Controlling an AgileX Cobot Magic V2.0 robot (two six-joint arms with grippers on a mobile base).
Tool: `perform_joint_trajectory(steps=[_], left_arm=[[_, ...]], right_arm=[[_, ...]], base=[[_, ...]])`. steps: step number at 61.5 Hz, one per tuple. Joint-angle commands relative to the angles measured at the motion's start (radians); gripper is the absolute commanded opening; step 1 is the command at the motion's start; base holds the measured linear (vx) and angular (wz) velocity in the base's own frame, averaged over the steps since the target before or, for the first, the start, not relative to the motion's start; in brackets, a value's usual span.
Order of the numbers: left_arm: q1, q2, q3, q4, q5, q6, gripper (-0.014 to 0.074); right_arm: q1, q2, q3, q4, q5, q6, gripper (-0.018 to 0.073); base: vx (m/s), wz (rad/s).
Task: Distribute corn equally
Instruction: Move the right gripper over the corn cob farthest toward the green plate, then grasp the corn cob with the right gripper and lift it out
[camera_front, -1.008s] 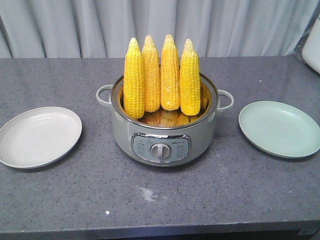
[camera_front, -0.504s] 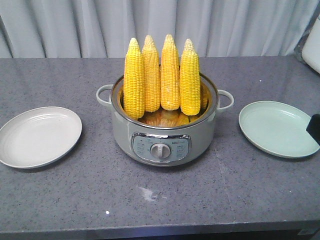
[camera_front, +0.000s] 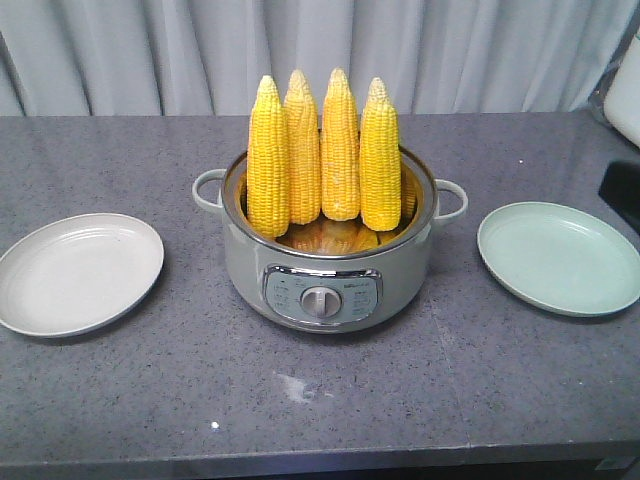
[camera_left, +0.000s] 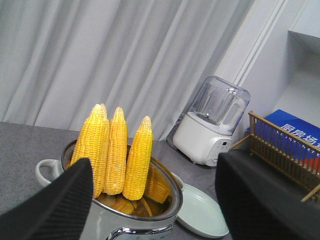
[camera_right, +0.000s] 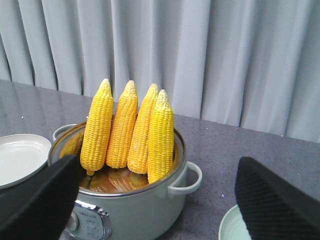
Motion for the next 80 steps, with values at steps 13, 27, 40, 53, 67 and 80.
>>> perform_joint_trajectory(steps=[13, 27, 40, 53, 67, 80], left_arm=[[-0.005, 0.017, -0.033, -0.065, -0.005, 0.034, 0.0506], [-0.005, 0.017, -0.033, -0.065, -0.002, 0.034, 0.0506], [-0.005, 0.017, -0.033, -0.064, -0.001, 0.034, 0.0506], [-0.005, 0.017, -0.033, -0.064, 0.000, 0.034, 0.0506], [-0.005, 0.017, -0.033, -0.064, 0.000, 0.034, 0.0506], [-0.005, 0.017, -0.033, -0.064, 0.000, 0.034, 0.0506]], right_arm=[[-0.002, 0.446, -0.410, 0.230, 0.161, -0.203, 0.0601], [0.070, 0.747, -0.597, 0.264, 0.177, -0.290, 0.0595], [0.192, 0.913, -0.645, 0.189, -0.055, -0.336, 0.0595], [0.258, 1.010, -0.647, 0.190, -0.219, -0.382, 0.0595], [0.277, 1.087, -0.684, 0.192, -0.282, -0.389, 0.0595], [0.276, 1.120, -0.684, 0.188, -0.271, -0.381, 0.0573]], base=[[0.00, 0.00], [0.00, 0.00], [0.00, 0.00], [0.00, 0.00], [0.00, 0.00], [0.00, 0.00]])
